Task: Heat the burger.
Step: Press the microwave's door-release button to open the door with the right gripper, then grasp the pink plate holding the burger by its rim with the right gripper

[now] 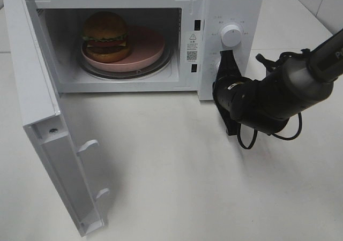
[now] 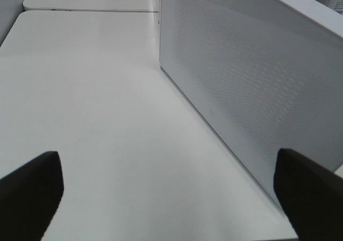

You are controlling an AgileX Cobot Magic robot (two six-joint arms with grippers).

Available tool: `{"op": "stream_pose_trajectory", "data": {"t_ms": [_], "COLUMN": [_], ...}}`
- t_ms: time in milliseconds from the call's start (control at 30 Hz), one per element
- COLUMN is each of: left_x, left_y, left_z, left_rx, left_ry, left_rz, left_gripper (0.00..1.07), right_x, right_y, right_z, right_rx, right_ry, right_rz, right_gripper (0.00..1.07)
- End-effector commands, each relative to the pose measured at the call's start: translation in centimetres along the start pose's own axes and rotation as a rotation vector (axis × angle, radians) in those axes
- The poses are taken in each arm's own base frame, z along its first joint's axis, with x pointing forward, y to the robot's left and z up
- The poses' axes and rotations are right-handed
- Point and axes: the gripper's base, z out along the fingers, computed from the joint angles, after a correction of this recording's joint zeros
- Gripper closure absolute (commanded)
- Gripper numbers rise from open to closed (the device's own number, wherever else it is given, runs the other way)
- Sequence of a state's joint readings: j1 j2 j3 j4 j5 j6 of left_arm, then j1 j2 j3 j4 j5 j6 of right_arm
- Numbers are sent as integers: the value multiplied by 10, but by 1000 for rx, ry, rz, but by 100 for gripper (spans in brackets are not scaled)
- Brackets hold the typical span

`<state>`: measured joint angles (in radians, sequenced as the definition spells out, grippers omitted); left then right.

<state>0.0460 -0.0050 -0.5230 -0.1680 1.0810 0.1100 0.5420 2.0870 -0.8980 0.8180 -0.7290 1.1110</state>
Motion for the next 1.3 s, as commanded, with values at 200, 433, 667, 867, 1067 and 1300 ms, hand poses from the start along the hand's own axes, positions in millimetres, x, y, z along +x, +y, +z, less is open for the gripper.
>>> {"op": "stream_pose_trajectory", "data": {"t_ms": [200, 433, 667, 867, 1067, 1300], "left_x": [1, 1, 1, 1, 1, 1], "left_y": [-1, -1, -1, -1, -1, -1], "left_z": [-1, -1, -1, -1, -1, -1], "left_rx": [3, 3, 3, 3, 3, 3], "left_ry": [-19, -19, -19, -19, -19, -19], "left_rz": [-3, -3, -3, -3, -3, -3], "left_gripper": [7, 7, 7, 7, 7, 7], "right_x": [3, 3, 9, 13, 11, 3], "right_y": [1, 9, 18, 17, 14, 25], "right_z": [-23, -42, -66, -82, -100, -115], "right_rx": [109, 125, 131, 128, 150, 195], "right_ry": [129, 219, 419, 591, 765, 856], "right_rz": [-227, -488, -888, -1138, -1429, -1711], "right_gripper": [107, 106, 106, 105, 105, 105]}}
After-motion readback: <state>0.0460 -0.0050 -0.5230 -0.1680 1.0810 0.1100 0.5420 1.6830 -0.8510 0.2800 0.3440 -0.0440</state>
